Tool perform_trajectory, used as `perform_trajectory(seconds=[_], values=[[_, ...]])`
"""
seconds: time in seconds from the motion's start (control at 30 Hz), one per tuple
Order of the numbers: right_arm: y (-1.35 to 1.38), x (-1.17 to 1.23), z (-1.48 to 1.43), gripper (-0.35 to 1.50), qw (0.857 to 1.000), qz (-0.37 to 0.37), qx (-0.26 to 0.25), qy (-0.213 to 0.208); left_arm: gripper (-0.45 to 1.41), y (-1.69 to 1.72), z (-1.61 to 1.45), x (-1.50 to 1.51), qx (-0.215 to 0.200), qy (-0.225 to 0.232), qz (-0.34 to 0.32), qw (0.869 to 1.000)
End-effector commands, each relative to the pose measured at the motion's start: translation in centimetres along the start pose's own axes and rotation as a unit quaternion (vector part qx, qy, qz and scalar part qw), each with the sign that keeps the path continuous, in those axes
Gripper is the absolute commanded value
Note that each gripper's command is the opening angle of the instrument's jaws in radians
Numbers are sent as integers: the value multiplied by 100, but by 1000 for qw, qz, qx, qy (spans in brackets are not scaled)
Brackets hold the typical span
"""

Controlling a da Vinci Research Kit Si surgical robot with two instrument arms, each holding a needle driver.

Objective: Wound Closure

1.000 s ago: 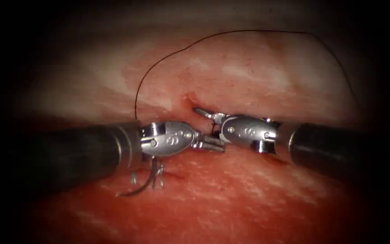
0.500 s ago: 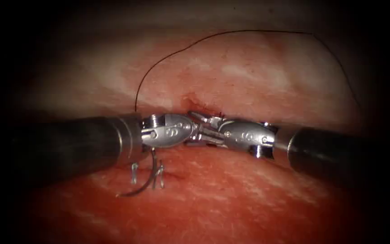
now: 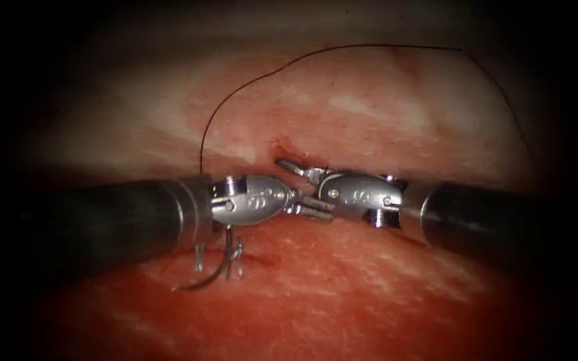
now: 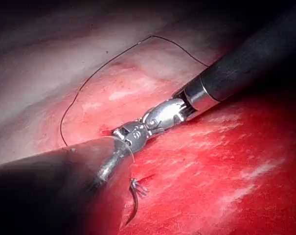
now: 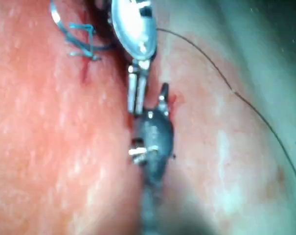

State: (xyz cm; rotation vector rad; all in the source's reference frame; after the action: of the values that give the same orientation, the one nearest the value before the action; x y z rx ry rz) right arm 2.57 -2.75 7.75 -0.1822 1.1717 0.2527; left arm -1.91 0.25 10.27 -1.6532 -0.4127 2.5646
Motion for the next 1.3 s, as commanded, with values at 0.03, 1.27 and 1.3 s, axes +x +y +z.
perform_trajectory(seconds=[0.03, 1.27, 1.3], values=[[-2, -3, 8, 88, 1000, 0, 5, -1, -45, 1, 9, -3, -1, 1, 0, 1000], [-25, 1, -107, 133, 1000, 15, -3, -3, -45, 25, -114, 23, 0, 23, -12, 1000], [-25, 0, -112, 133, 1000, 18, -7, -4, -45, 24, -126, 25, 7, 23, -12, 1000]])
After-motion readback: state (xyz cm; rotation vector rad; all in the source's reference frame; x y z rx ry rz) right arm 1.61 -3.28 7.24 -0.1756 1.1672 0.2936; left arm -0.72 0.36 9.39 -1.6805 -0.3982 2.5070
